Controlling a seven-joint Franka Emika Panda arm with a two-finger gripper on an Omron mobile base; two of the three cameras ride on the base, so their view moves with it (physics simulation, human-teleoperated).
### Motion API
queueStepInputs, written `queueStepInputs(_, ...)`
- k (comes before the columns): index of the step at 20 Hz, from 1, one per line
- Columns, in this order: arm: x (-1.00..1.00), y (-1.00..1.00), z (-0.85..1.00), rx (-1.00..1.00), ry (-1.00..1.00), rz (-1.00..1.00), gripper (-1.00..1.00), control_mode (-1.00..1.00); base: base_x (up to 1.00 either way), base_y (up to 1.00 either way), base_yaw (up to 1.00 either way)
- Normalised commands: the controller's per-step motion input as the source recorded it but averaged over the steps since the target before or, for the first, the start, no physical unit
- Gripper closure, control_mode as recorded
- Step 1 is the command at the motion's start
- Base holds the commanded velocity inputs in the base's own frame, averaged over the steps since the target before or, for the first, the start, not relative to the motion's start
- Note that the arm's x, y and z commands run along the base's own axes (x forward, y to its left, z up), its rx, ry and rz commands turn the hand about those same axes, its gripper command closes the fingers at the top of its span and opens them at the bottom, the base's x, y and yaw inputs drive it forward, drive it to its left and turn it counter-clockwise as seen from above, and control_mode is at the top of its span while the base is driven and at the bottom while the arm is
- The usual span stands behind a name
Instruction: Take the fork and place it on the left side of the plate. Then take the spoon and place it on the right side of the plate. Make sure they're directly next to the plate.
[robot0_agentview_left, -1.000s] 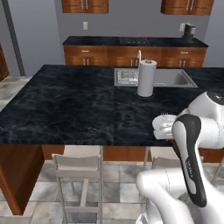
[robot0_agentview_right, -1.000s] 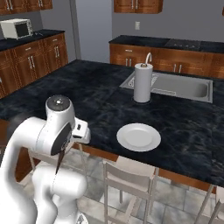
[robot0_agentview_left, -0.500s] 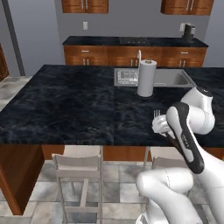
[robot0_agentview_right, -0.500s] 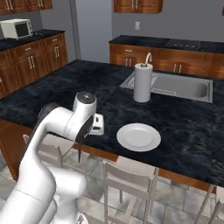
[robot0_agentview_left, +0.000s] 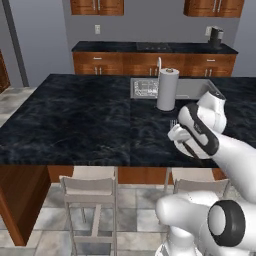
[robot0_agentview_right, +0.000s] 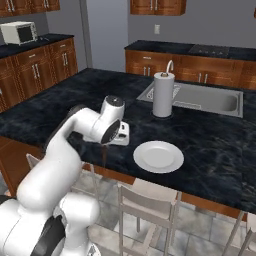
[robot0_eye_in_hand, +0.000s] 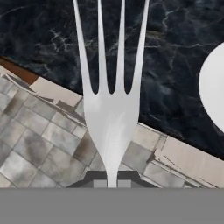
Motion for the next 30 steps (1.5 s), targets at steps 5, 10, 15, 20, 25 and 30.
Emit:
queueStepInputs(5, 0.59, -0.2, -0.41, 0.0, 0.0, 0.0, 1.0, -1.0, 0.0, 0.0, 0.0)
queueStepInputs(10, 0.65, -0.08, -0.4, 0.0, 0.0, 0.0, 1.0, -1.0, 0.0, 0.0, 0.0)
queueStepInputs(15, 0.71, 0.0, -0.34, 0.0, 0.03, 0.0, 1.0, -1.0, 0.0, 0.0, 0.0)
queueStepInputs(20, 0.59, -0.05, -0.27, 0.0, 0.03, 0.0, 1.0, -1.0, 0.0, 0.0, 0.0)
queueStepInputs(25, 0.49, -0.18, -0.29, 0.0, 0.0, 0.0, 1.0, -1.0, 0.0, 0.0, 0.0)
queueStepInputs(30, 0.4, -0.18, -0.32, 0.0, 0.02, 0.0, 1.0, -1.0, 0.0, 0.0, 0.0)
